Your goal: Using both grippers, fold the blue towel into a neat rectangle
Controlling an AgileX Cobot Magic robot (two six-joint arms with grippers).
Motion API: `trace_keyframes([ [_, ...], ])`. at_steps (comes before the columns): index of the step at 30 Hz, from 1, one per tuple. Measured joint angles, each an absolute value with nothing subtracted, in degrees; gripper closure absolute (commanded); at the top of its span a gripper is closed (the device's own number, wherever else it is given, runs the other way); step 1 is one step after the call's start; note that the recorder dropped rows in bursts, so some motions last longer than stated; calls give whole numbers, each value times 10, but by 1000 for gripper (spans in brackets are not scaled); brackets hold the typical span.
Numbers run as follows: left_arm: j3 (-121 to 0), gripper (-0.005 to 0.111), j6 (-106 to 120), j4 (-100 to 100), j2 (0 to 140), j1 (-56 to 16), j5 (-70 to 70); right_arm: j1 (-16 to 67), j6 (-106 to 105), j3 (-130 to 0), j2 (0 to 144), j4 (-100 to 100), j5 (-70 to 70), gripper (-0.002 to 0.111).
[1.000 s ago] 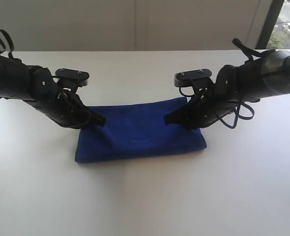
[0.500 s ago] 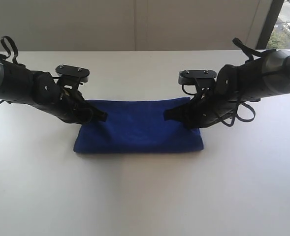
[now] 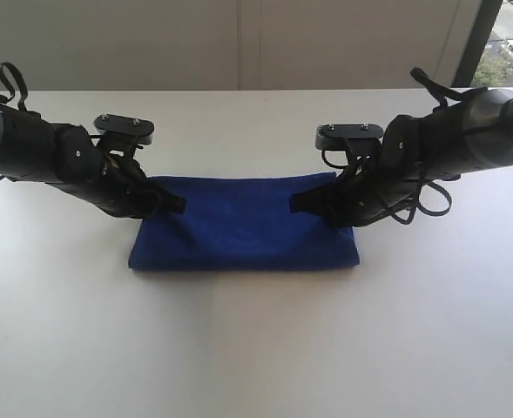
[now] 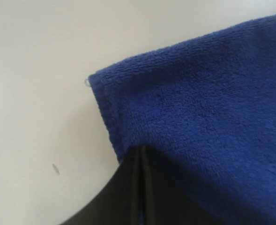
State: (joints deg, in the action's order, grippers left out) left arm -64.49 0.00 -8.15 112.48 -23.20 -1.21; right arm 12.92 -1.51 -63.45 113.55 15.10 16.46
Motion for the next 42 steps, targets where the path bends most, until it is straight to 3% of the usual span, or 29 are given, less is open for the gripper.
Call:
trace_keyframes([
  [20,-645,107,0,-80,964,-224,139,126,-15,-635,974,149,171,108],
  [42,-509,107,-56,-79,715,-120,184,-15,-25,-459,704,146,185,108],
])
